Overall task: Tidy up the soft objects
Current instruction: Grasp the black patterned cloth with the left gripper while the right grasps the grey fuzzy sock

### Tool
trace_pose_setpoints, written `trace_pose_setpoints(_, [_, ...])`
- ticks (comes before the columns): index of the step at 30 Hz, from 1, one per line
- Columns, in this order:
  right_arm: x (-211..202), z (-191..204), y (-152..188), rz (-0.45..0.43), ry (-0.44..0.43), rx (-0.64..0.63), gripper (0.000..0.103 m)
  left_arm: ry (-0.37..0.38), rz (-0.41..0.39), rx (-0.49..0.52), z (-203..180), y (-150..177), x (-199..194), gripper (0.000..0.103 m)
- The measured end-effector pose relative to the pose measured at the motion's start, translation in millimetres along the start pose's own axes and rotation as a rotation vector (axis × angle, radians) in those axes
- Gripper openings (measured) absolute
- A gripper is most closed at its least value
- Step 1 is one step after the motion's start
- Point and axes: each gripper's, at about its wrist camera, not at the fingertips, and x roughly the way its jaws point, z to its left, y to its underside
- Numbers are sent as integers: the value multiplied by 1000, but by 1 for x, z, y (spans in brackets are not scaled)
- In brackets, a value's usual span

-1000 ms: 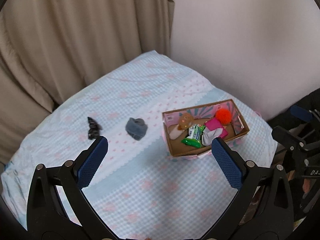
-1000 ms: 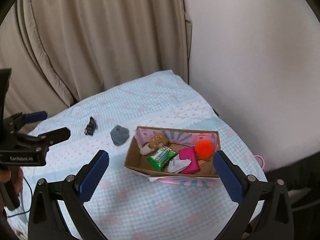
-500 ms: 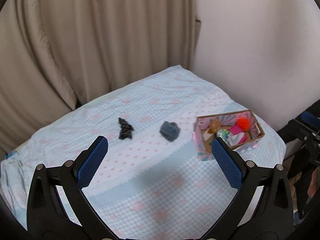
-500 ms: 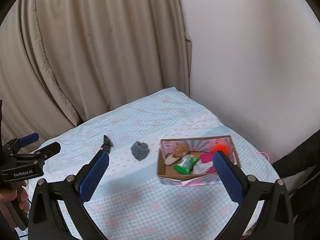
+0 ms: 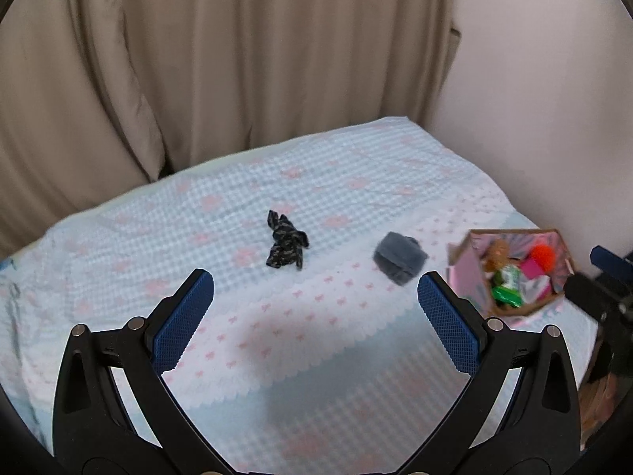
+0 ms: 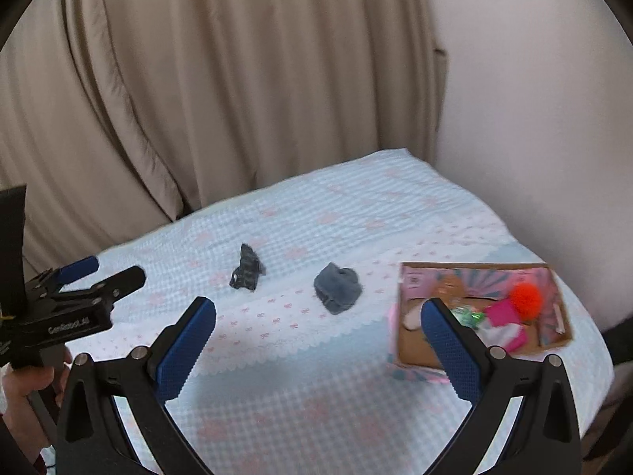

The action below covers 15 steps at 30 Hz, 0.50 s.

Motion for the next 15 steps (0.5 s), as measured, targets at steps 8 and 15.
trace_pose_setpoints(8, [121, 20, 18, 32, 3, -85, 103, 8, 41, -32, 25, 11, 153, 103])
trace_pose_setpoints(15, [229, 3, 36, 73, 57, -35, 103, -5, 53, -26, 38, 18, 262, 102])
